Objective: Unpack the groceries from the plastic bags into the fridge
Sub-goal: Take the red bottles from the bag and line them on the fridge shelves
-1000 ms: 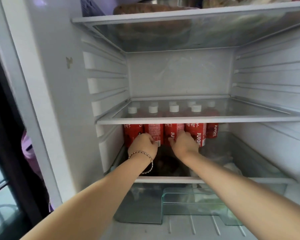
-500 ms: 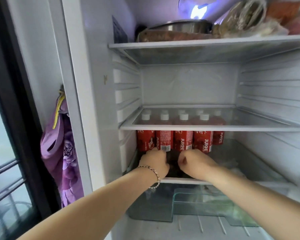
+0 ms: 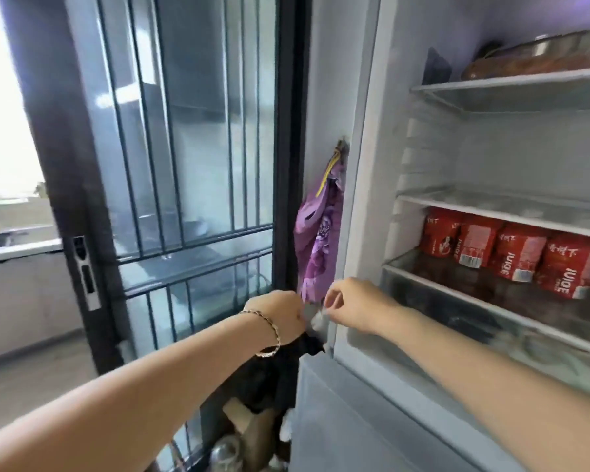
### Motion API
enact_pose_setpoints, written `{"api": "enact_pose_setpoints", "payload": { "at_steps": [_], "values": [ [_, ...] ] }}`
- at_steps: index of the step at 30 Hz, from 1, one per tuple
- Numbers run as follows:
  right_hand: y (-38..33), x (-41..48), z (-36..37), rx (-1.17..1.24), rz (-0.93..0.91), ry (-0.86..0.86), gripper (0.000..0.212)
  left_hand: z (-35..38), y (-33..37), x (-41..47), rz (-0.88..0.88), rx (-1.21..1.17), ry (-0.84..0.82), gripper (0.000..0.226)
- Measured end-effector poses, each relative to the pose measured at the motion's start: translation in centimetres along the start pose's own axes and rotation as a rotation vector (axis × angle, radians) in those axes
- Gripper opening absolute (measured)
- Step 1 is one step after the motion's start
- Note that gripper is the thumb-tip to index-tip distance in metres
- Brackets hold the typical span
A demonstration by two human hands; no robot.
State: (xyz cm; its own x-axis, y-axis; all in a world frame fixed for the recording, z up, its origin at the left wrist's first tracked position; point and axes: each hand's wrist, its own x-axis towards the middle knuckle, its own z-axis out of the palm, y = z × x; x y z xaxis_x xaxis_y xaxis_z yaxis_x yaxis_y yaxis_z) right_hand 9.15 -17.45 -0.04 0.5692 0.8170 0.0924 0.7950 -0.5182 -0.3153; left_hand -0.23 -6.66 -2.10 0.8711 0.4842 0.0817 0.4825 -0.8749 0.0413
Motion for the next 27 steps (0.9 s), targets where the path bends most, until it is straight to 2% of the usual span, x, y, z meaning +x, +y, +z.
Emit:
{"api": "enact_pose_setpoints", "payload": {
  "at_steps": [7,12,15,19,27],
  "values": [
    [-16.2,-5.8,5.7,-0.144,-0.458,-0.262,0.021,1.0,-13.1,-18.2,-0.536,-0.133,0.015,0.023],
    [-29.1,-13.0,10.9,-0.119,-0.761,-0.318,0.017,0.8,-20.4,-35.1,-0.908,-0.242,0.049,0.018],
    [-38.8,-19.7,14.9,-0.095,-0.96,-0.369,0.021,0.9,-24.2,-47.4,-1.12,-0.177,0.092,0.019],
    [-48.7,-28.8,19.5,-0.104,-1.161,-0.404,0.026,1.4,-26.0,-60.7,-1.299,-0.026,0.058,0.027],
    [-67.4,-54.1,27.2,-0.151,-1.575,-0.554,0.025,1.7,-24.8,-91.6,-1.719,-0.049,-0.057,0.028]
  ]
}}
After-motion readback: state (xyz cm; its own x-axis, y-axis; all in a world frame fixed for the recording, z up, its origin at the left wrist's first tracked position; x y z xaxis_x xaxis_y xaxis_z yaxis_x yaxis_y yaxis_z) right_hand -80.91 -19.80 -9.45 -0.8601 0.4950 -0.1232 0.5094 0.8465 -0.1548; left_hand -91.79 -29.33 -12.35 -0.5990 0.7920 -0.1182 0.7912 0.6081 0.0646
